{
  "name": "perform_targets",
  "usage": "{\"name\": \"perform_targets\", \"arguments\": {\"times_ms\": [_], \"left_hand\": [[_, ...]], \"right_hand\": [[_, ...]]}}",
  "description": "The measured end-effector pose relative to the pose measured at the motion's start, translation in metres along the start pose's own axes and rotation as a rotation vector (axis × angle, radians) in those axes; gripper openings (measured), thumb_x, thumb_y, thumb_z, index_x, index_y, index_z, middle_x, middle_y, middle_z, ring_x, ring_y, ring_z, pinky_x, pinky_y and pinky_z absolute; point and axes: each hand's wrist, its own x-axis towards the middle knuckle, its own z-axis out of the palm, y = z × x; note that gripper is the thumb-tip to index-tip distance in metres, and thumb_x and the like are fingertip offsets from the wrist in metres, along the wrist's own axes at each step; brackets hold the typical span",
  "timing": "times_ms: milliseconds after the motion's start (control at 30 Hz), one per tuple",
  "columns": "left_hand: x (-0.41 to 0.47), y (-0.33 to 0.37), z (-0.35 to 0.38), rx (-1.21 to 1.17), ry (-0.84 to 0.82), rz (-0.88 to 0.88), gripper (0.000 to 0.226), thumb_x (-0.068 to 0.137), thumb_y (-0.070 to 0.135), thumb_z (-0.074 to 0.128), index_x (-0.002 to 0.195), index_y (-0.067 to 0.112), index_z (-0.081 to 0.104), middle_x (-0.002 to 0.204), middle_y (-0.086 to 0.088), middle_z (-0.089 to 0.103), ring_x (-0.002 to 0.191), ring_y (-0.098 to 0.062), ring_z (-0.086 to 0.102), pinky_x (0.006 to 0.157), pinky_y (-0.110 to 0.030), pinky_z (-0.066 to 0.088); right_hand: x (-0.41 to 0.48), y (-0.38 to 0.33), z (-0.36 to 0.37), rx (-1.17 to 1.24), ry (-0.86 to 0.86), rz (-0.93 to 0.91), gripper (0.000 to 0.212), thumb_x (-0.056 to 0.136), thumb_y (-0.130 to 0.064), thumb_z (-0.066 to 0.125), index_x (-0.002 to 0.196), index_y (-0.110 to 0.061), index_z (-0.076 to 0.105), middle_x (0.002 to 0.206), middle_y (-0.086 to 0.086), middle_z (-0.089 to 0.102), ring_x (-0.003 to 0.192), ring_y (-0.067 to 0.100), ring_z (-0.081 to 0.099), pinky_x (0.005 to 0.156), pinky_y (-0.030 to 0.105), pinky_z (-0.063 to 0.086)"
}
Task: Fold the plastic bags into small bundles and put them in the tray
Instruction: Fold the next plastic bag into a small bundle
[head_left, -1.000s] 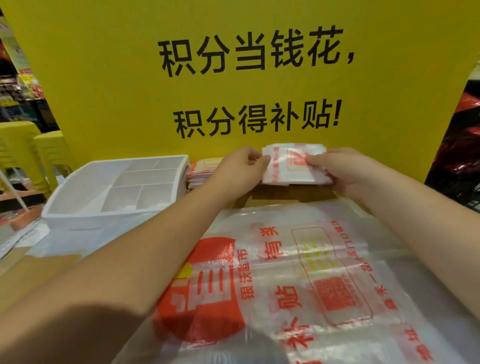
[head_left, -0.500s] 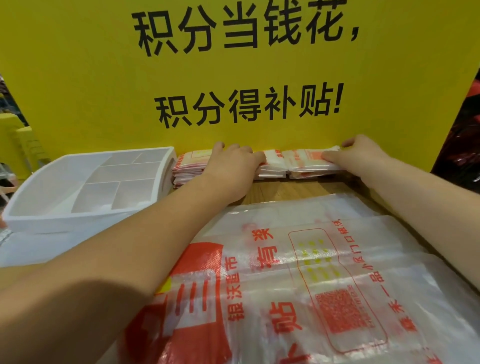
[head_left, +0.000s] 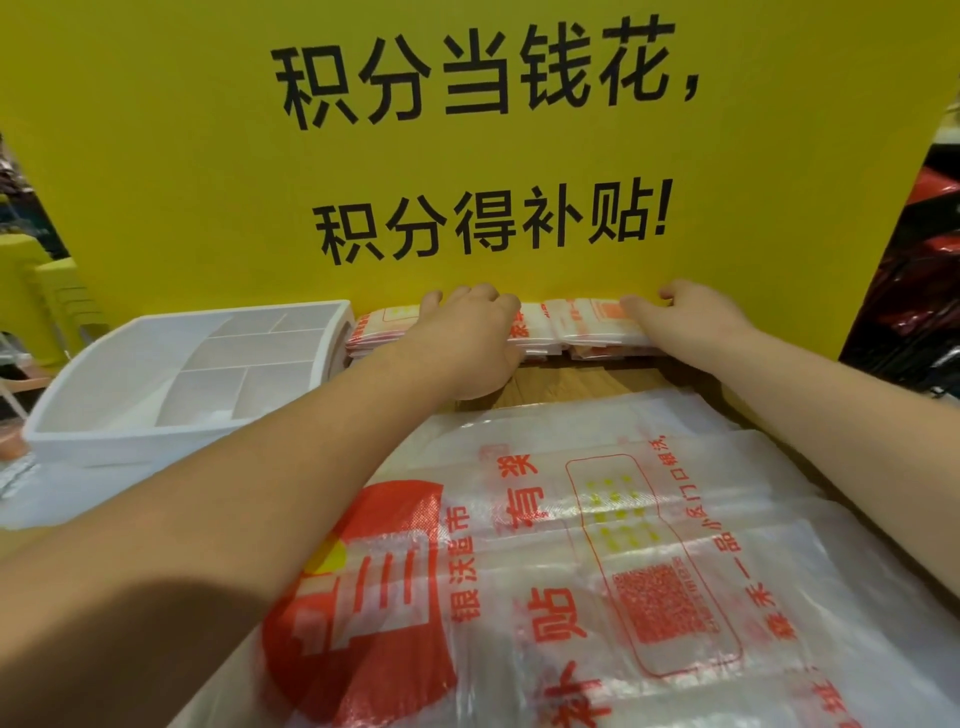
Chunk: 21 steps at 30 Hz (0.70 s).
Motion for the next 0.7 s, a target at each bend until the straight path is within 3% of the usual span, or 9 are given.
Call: {"name": "perform_targets", "arguments": {"times_ms": [200, 333, 467, 700], "left_hand": [[-0.025, 0.001, -0.020, 0.069, -0.119, 0.001, 0.057, 0.100, 0.049, 0.044, 0.152, 0.026, 0.035, 0.151, -0.006, 0.041, 0.142, -0.030, 0.031, 0.121, -0.058, 0.010], [-0.064, 0.002, -0.041, 0.153, -0.244, -0.050, 0.062, 0.100, 0.056, 0.038, 0.153, 0.024, 0.032, 0.158, -0.009, 0.032, 0.146, -0.034, 0.023, 0.122, -0.057, 0.007], [-0.122, 0.002, -0.066, 0.254, -0.213, -0.081, 0.065, 0.100, 0.058, 0.036, 0.154, 0.023, 0.029, 0.159, -0.011, 0.029, 0.148, -0.035, 0.019, 0.121, -0.059, 0.003], [-0.264, -0.005, -0.092, 0.005, -0.111, -0.063, 0.060, 0.097, 0.062, 0.036, 0.150, 0.033, 0.035, 0.154, 0.004, 0.036, 0.144, -0.022, 0.026, 0.122, -0.048, 0.009]], "right_hand": [[-0.031, -0.009, -0.015, -0.167, -0.030, -0.202, 0.064, 0.097, -0.055, 0.048, 0.149, -0.018, 0.042, 0.149, 0.015, 0.043, 0.135, 0.033, 0.042, 0.107, 0.045, 0.039], [-0.084, -0.035, -0.035, -0.362, -0.032, -0.440, 0.058, 0.096, -0.057, 0.047, 0.146, -0.029, 0.045, 0.149, 0.007, 0.043, 0.138, 0.028, 0.037, 0.111, 0.046, 0.033], [-0.149, -0.059, -0.055, -0.517, 0.000, -0.648, 0.058, 0.095, -0.058, 0.046, 0.145, -0.028, 0.048, 0.155, 0.009, 0.038, 0.143, 0.029, 0.031, 0.116, 0.043, 0.025], [-0.270, -0.072, -0.076, -0.290, -0.084, -0.743, 0.059, 0.093, -0.062, 0.043, 0.144, -0.033, 0.046, 0.147, -0.004, 0.046, 0.135, 0.019, 0.041, 0.112, 0.041, 0.036]]}}
